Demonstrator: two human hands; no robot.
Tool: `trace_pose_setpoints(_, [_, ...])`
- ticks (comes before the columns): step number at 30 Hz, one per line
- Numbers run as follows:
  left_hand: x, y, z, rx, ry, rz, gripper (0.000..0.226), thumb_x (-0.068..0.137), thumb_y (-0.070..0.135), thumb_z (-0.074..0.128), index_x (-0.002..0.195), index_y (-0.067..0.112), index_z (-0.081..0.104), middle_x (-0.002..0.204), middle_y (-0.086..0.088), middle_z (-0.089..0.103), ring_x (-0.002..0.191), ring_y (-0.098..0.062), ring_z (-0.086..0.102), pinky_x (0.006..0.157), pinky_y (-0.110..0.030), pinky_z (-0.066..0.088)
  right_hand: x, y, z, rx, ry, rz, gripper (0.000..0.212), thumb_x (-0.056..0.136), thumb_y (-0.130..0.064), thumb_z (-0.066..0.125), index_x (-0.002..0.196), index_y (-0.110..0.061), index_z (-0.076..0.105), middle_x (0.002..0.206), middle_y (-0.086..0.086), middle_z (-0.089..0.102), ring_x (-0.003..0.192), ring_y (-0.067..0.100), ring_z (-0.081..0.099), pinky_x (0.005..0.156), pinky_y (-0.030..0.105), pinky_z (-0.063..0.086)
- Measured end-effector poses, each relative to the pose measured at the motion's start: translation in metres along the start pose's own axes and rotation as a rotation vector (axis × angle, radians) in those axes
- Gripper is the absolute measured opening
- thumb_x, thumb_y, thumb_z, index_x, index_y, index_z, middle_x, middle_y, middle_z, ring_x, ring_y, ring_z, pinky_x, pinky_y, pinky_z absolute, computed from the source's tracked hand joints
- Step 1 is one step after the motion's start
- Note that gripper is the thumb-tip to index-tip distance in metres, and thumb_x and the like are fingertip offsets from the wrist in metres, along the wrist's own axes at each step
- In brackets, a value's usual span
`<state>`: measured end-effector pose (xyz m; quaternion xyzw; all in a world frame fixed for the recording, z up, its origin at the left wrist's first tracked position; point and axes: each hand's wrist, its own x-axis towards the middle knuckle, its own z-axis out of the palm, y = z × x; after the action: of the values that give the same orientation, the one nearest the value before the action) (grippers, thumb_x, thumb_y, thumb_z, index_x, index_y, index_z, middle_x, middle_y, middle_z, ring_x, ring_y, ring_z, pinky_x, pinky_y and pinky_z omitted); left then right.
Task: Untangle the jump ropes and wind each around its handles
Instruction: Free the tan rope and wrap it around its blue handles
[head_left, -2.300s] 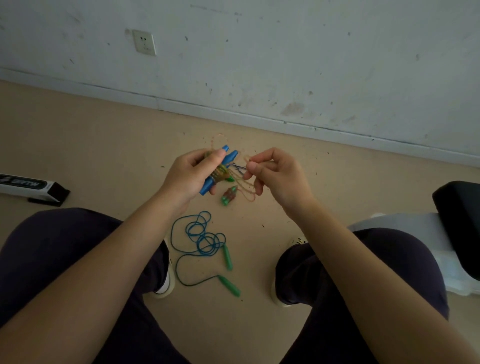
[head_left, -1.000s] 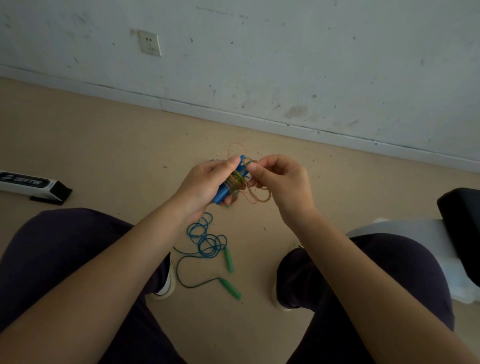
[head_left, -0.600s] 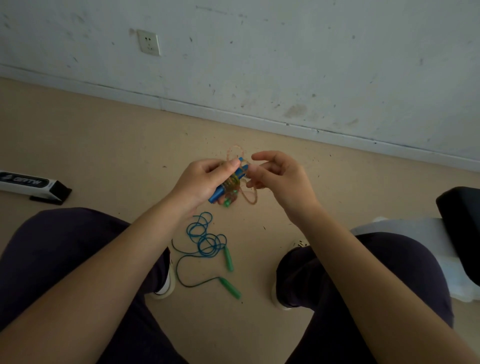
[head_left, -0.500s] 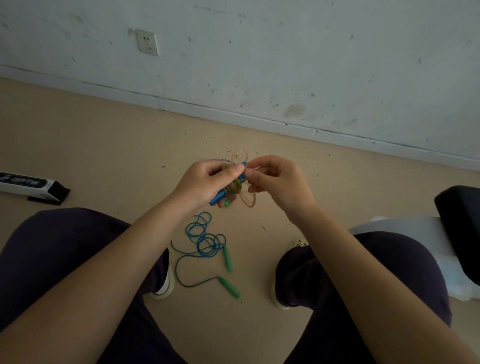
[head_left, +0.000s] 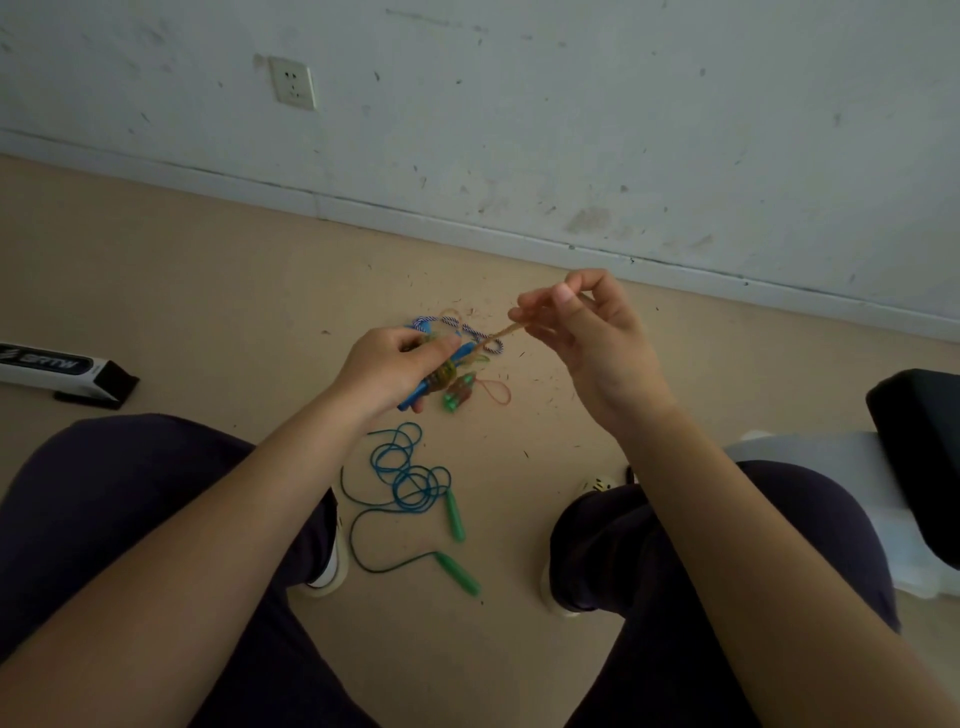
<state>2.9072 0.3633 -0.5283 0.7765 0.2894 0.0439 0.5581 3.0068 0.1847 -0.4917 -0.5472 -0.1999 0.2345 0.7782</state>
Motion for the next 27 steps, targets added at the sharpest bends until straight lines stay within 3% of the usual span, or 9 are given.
trace_pose_setpoints(3, [0.002,-0.002,0.001,0.085,0.022,0.019,0.038,0.091,0.05,0.064,0.083,0.013,0.071,0.08,-0.017,0.073,0.047,-0.018,0.061,0.051,-0.03,0.046,0.0,-0.001,0.001,-0.074,0.068,0.051,0.012,0.102,-0.007,0.044,0.091,-0.013,0.044,0.076,0.007,0.06,0.073,0.023,0.061,0.064,0.032,0.053])
trace_pose_setpoints(6, [-0.002,0.0,0.001,0.079,-0.052,0.048,0.036,0.088,0.052,0.067,0.091,0.016,0.072,0.08,-0.013,0.073,0.049,-0.018,0.062,0.05,-0.028,0.046,0.004,0.002,-0.004,-0.327,0.131,0.131,0.013,0.1,-0.011,0.049,0.09,-0.015,0.043,0.069,0.003,0.048,0.057,0.016,0.042,0.044,0.024,0.035])
trace_pose_setpoints(10, [-0.008,0.006,-0.009,0.046,-0.2,0.049,0.037,0.079,0.049,0.075,0.103,0.021,0.07,0.084,-0.004,0.074,0.057,-0.017,0.065,0.052,-0.028,0.052,0.003,0.013,-0.009,-0.861,-0.088,0.205,0.027,0.088,-0.029,0.072,0.104,-0.02,0.051,0.087,-0.003,0.057,0.055,0.003,0.045,0.045,0.014,0.036])
trace_pose_setpoints(13, [-0.012,0.009,-0.014,0.061,-0.311,0.015,0.05,0.068,0.045,0.083,0.108,0.02,0.066,0.093,-0.005,0.072,0.062,-0.014,0.069,0.06,-0.029,0.059,0.001,0.016,-0.005,-1.08,-0.284,0.214,0.026,0.082,-0.034,0.078,0.1,-0.02,0.065,0.086,-0.007,0.065,0.064,0.001,0.051,0.059,0.016,0.039])
trace_pose_setpoints(15, [-0.012,0.008,-0.013,0.067,-0.371,-0.017,0.059,0.062,0.043,0.086,0.111,0.019,0.063,0.099,-0.008,0.071,0.066,-0.019,0.07,0.065,-0.035,0.061,0.0,0.015,-0.003,-1.131,-0.319,0.24,0.019,0.083,-0.033,0.076,0.094,-0.019,0.069,0.074,-0.009,0.065,0.06,0.0,0.053,0.058,0.018,0.04])
trace_pose_setpoints(17, [-0.013,0.007,-0.011,0.071,-0.383,-0.014,0.055,0.07,0.033,0.086,0.115,0.017,0.059,0.103,-0.01,0.069,0.065,-0.02,0.071,0.063,-0.035,0.06,-0.001,0.013,-0.003,-1.161,-0.316,0.237,0.014,0.085,-0.031,0.075,0.088,-0.019,0.068,0.066,-0.01,0.058,0.057,0.001,0.05,0.056,0.019,0.039])
trace_pose_setpoints(22, [-0.015,0.011,-0.004,0.005,-0.307,-0.005,0.045,0.086,0.024,0.076,0.124,0.022,0.052,0.095,-0.012,0.069,0.065,-0.022,0.07,0.065,-0.038,0.062,-0.001,0.009,0.0,-1.141,-0.278,0.206,0.023,0.086,-0.03,0.073,0.069,-0.023,0.06,0.061,-0.011,0.054,0.055,0.003,0.045,0.053,0.02,0.036])
trace_pose_setpoints(25, [-0.014,0.012,-0.001,-0.038,-0.242,0.023,0.037,0.087,0.024,0.075,0.118,0.028,0.056,0.092,-0.009,0.07,0.063,-0.022,0.069,0.063,-0.037,0.062,-0.003,0.005,0.001,-1.073,-0.288,0.167,0.023,0.091,-0.025,0.068,0.07,-0.022,0.061,0.048,-0.016,0.052,0.047,-0.004,0.048,0.048,0.01,0.034])
trace_pose_setpoints(27, [-0.015,0.013,0.002,-0.07,-0.183,0.061,0.033,0.086,0.023,0.076,0.115,0.03,0.06,0.089,-0.007,0.071,0.061,-0.021,0.068,0.061,-0.038,0.061,-0.002,0.003,0.002,-1.058,-0.299,0.146,0.023,0.095,-0.026,0.063,0.072,-0.024,0.062,0.052,-0.012,0.048,0.046,-0.003,0.044,0.048,0.011,0.032])
